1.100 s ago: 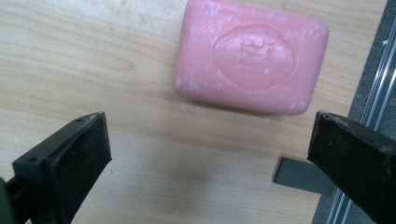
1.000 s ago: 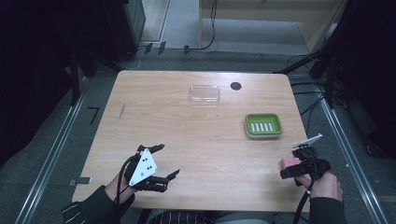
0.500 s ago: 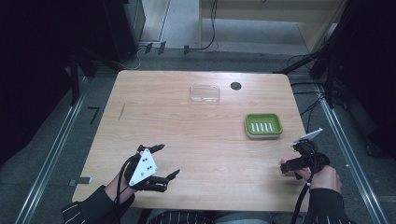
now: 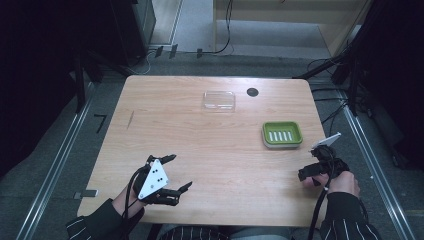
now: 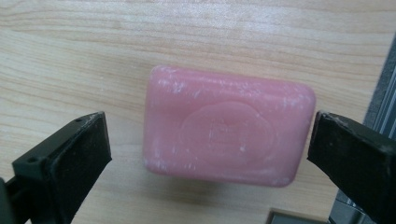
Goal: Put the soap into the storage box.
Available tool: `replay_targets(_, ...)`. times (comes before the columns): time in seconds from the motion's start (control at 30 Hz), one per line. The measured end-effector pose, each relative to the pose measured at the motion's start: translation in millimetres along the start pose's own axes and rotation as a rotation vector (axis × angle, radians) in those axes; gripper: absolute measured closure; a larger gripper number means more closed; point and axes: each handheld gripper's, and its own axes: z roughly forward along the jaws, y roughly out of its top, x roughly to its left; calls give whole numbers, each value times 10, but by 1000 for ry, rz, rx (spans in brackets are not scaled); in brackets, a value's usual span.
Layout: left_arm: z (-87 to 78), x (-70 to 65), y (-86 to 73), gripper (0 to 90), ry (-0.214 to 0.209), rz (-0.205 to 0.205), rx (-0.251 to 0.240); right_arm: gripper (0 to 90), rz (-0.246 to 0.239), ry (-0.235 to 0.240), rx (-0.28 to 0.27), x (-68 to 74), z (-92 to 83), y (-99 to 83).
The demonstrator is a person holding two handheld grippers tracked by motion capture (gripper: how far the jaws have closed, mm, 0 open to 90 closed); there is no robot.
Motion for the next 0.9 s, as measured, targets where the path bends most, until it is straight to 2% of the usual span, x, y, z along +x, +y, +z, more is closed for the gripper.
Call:
replay_targets(0.57,-1,0,0,140,1,0,0,0,18,-34,46,0,143,64)
replay_targets(0.9,0,-1,0,140,0,0,-1,0,18,-45,47,-20,185,64)
